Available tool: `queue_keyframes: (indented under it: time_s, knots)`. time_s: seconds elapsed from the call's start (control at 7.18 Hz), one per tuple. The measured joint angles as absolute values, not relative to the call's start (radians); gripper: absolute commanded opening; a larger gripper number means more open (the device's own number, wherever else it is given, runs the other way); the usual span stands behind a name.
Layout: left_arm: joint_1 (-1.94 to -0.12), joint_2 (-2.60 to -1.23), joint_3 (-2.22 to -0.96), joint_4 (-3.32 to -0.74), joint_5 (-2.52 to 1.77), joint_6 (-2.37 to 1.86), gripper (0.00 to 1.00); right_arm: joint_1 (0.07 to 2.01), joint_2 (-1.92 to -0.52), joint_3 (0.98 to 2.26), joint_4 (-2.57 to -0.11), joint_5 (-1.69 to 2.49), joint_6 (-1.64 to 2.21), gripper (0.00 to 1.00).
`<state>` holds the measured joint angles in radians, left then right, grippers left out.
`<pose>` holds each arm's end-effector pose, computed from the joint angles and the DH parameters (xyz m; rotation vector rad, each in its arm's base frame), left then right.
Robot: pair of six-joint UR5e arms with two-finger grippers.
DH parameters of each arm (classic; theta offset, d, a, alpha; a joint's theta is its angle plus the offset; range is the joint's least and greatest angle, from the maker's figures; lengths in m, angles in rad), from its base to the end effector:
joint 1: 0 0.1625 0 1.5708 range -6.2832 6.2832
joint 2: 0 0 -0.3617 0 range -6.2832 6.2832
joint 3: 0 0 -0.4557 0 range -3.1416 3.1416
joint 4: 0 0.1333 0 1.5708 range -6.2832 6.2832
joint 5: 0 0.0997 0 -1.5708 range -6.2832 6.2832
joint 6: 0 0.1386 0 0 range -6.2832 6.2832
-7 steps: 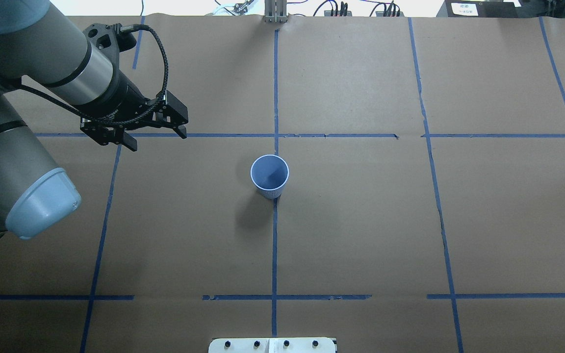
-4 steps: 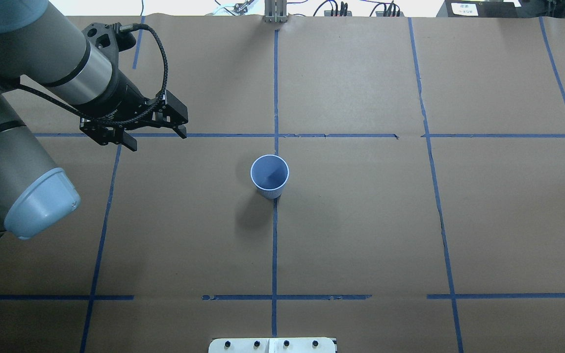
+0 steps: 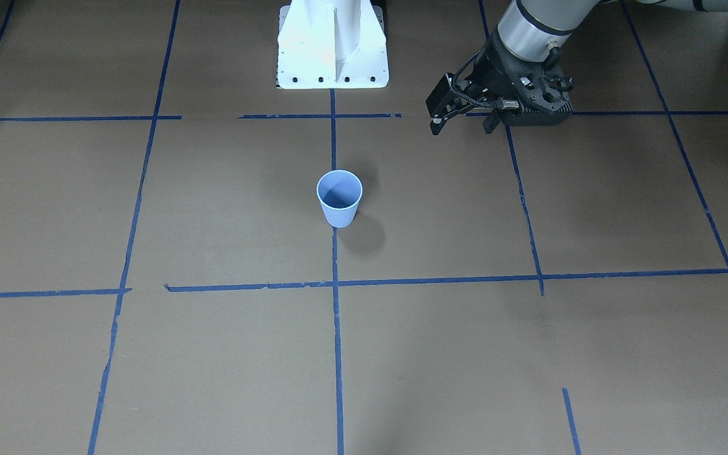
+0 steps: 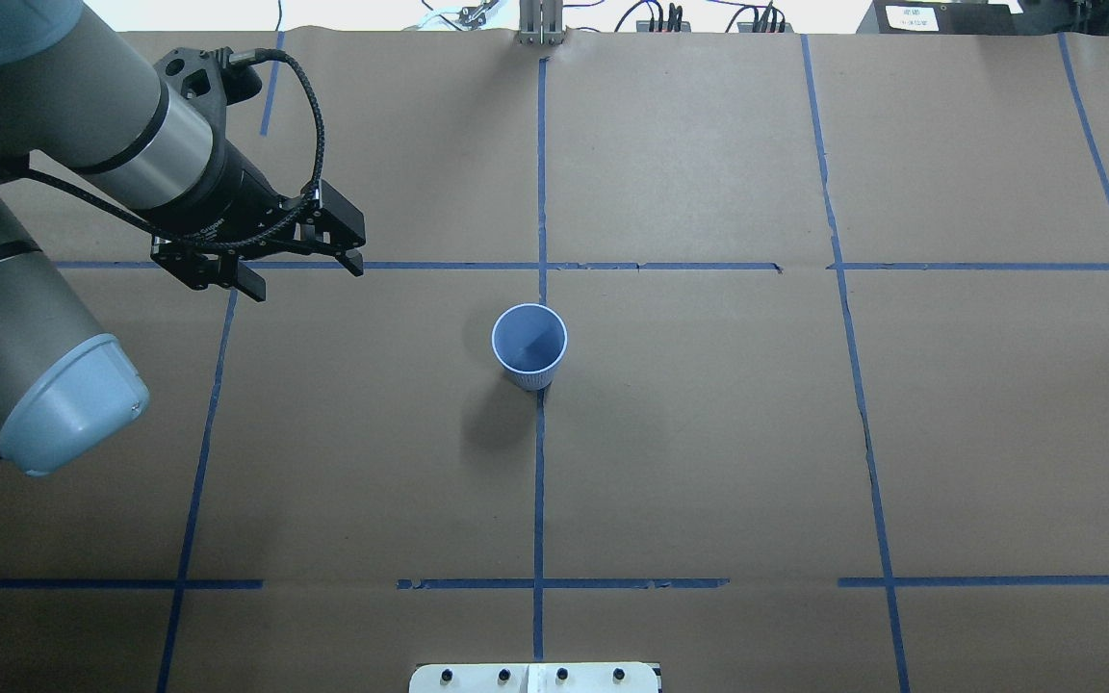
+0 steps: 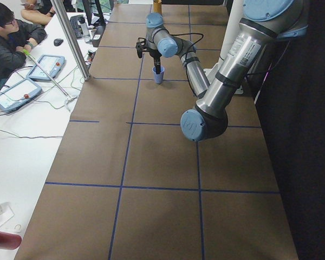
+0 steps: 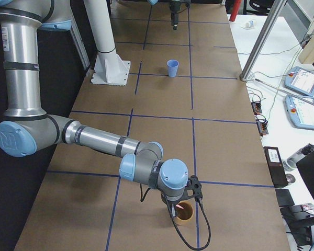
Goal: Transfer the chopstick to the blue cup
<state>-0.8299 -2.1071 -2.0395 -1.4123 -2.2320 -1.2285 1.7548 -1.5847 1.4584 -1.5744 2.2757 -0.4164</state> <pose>0.3540 -0.4583 0.0865 -0.0663 1.0196 -0.1648 0.1401 -0.5153 0.6992 0.0894 -0.7101 -0.1766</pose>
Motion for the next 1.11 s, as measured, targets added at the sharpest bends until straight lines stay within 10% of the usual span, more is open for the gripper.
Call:
queue_keyframes:
  time_s: [1.11]
  knots:
    - [-0.862,-2.072,-2.055,-1.415,-2.236,-1.218,1.00,1.819,-1.415,1.892,-2.228,2.237,-0.422,0.00]
